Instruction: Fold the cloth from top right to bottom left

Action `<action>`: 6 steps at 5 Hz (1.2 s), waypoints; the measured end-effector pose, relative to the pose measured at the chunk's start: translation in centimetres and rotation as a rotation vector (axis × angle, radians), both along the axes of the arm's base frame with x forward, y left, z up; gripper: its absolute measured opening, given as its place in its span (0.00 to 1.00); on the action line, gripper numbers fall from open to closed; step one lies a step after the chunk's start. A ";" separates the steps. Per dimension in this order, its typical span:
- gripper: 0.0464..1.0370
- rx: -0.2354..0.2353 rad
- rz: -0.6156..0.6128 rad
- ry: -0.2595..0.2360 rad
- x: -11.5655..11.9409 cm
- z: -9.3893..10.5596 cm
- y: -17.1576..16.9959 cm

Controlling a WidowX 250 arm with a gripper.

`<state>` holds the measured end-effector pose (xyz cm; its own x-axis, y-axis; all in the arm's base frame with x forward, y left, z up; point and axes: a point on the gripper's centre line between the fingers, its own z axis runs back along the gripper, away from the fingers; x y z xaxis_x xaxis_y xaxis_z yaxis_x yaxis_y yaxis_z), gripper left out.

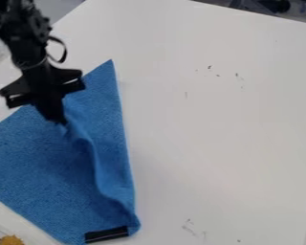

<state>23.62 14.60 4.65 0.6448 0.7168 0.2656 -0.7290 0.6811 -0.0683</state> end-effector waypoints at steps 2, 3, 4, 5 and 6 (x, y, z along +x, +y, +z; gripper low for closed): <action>0.04 -0.075 0.034 0.015 -2.0 -3.5 2.1; 0.21 -0.038 -0.017 0.052 -1.4 -3.0 2.4; 0.48 0.085 -0.127 0.165 -0.2 -1.5 2.9; 0.79 0.161 -0.191 0.236 0.3 0.0 3.8; 0.97 0.175 -0.211 0.252 0.4 0.5 3.5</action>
